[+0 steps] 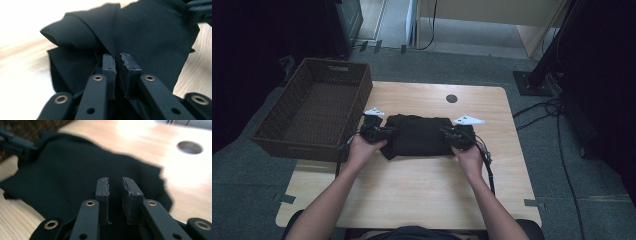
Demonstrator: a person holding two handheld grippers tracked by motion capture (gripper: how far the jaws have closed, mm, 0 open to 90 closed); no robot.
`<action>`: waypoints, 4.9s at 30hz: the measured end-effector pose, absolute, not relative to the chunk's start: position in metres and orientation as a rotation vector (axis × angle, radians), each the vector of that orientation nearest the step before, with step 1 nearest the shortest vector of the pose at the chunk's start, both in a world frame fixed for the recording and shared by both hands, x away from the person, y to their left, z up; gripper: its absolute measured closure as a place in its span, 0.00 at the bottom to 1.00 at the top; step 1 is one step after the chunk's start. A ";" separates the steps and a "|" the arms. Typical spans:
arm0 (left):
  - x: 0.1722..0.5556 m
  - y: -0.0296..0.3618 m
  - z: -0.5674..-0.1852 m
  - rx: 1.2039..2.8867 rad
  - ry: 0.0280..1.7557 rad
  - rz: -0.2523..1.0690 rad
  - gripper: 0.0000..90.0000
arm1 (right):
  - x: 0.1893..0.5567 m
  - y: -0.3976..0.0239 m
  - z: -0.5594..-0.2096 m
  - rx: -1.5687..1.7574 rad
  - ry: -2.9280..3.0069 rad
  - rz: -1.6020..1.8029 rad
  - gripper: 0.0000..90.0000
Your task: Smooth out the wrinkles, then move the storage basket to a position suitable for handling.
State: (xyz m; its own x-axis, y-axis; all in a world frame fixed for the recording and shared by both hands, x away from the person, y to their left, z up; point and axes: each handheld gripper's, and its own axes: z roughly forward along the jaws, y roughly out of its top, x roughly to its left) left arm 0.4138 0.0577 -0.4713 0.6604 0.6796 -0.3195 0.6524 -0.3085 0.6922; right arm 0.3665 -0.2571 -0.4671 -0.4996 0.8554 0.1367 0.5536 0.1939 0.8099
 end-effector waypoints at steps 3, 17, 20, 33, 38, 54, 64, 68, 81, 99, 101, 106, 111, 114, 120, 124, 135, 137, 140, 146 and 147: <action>0.413 0.054 -0.477 2.042 1.022 0.050 0.97 | 0.368 -0.246 -0.482 1.328 2.165 1.181 0.85; 0.401 0.054 -0.497 2.115 1.003 0.061 1.00 | 0.356 -0.240 -0.510 1.293 2.229 1.100 0.87; 0.399 0.052 -0.501 2.125 0.989 0.077 1.00 | 0.355 -0.242 -0.512 1.286 2.235 1.094 0.88; 0.393 0.054 -0.500 2.084 1.016 0.053 0.96 | 0.351 -0.253 -0.511 1.300 2.260 1.108 0.82; 0.392 0.054 -0.492 2.082 1.010 0.074 0.92 | 0.354 -0.249 -0.497 1.287 2.238 1.135 0.77; 0.403 0.057 -0.456 2.021 0.990 0.131 0.64 | 0.378 -0.214 -0.487 1.217 2.134 1.209 0.59; 0.428 0.043 -0.449 2.035 0.981 0.155 0.63 | 0.372 -0.211 -0.498 1.189 2.145 1.182 0.59; 0.438 0.036 -0.450 2.045 0.970 0.160 0.63 | 0.371 -0.210 -0.499 1.186 2.142 1.178 0.59; 0.447 0.025 -0.471 2.160 0.921 0.187 0.71 | 0.365 -0.218 -0.508 1.132 2.136 1.203 0.61; 0.394 0.020 -0.482 2.074 0.904 0.100 0.72 | 0.357 -0.263 -0.508 1.239 2.143 1.148 0.62; 0.388 0.017 -0.482 2.073 0.898 0.084 0.71 | 0.356 -0.269 -0.508 1.269 2.145 1.157 0.62; 0.378 0.014 -0.476 2.080 0.884 0.096 0.69 | 0.349 -0.275 -0.508 1.280 2.137 1.176 0.63; 0.384 0.019 -0.454 2.066 0.892 0.109 0.63 | 0.345 -0.271 -0.495 1.228 2.125 1.179 0.64; 0.391 0.026 -0.438 2.025 0.897 0.128 0.63 | 0.344 -0.266 -0.485 1.201 2.126 1.196 0.64; 0.411 0.031 -0.440 2.044 0.913 0.155 0.64 | 0.342 -0.252 -0.477 1.159 2.130 1.231 0.62; 0.414 0.022 -0.459 2.118 0.912 0.119 0.64 | 0.344 -0.244 -0.482 1.154 2.143 1.244 0.60; 0.400 0.012 -0.478 2.130 0.889 0.063 0.66 | 0.345 -0.252 -0.500 1.198 2.187 1.208 0.57; 0.396 0.010 -0.479 2.132 0.875 0.057 0.66 | 0.342 -0.254 -0.502 1.201 2.183 1.219 0.56; 0.388 0.006 -0.480 2.133 0.860 0.055 0.66 | 0.337 -0.258 -0.504 1.206 2.184 1.239 0.54; 0.378 0.003 -0.480 2.133 0.851 0.055 0.65 | 0.329 -0.260 -0.505 1.195 2.180 1.238 0.54; 0.378 0.004 -0.480 2.118 0.863 0.041 0.65 | 0.328 -0.261 -0.507 1.179 2.176 1.240 0.54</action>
